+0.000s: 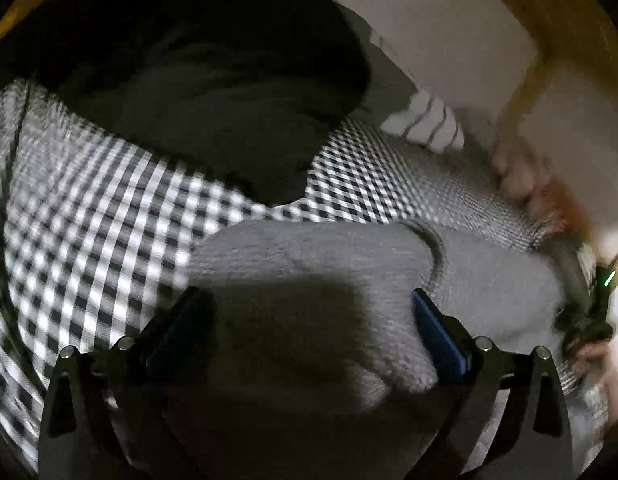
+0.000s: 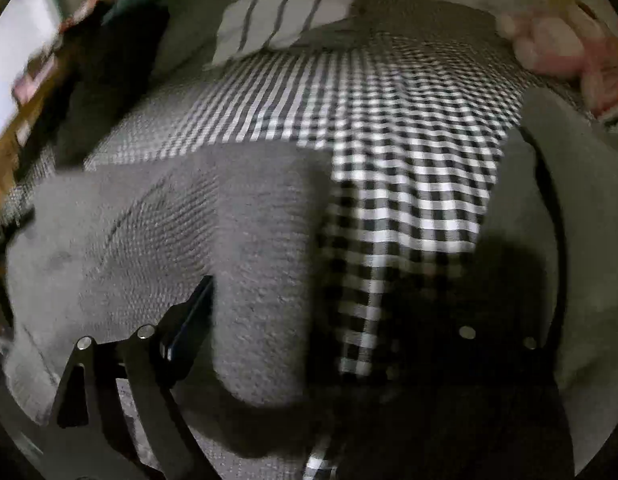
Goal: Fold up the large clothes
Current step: 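Open both grippers and lay the folded cardigan flat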
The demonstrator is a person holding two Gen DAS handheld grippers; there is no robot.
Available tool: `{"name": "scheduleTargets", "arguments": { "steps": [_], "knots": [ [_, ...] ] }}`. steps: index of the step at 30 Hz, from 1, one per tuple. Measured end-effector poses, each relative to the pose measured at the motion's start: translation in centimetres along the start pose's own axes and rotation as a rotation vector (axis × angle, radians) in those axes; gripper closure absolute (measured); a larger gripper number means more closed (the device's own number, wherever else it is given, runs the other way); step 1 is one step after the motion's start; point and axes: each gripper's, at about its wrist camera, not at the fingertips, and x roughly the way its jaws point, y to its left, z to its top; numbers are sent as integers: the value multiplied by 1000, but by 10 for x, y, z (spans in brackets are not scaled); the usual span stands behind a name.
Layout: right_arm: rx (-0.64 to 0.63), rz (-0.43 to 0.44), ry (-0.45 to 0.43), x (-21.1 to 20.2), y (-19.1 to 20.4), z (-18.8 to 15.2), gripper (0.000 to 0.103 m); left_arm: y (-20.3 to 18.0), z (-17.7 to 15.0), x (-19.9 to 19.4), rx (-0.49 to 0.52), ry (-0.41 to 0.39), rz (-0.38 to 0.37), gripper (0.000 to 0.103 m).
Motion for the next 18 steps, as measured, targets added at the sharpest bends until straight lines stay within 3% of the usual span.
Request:
{"name": "scheduleTargets", "arguments": {
  "steps": [2, 4, 6, 9, 12, 13, 14, 17, 18],
  "knots": [
    [6, -94, -73, -24, 8, 3, 12, -8, 4, -7, -7, 30, 22, 5],
    [-33, -234, -219, -64, 29, 2, 4, -33, -2, -43, 87, -73, 58, 5],
    [-59, -208, -314, -86, 49, 10, 3, -69, -7, -63, 193, -189, 102, 5],
    [-157, -60, -239, -62, 117, 16, 3, -107, -22, -50, 250, -243, 248, 5],
    [-233, -93, -110, 0, 163, 5, 3, -109, -37, -7, 299, -191, 451, 5],
    [-247, -138, -93, 20, 170, -1, 3, -97, -42, -5, 279, -183, 417, 5],
    [-261, -162, -132, 31, 173, -6, 3, -87, -42, -6, 240, -181, 374, 4],
    [-231, -157, -167, 24, 172, -11, 3, -65, -24, -25, 84, -153, 250, 5],
    [-214, -158, -175, 17, 173, -12, 3, -67, -21, -47, 56, -229, 184, 5]
  ]
}}
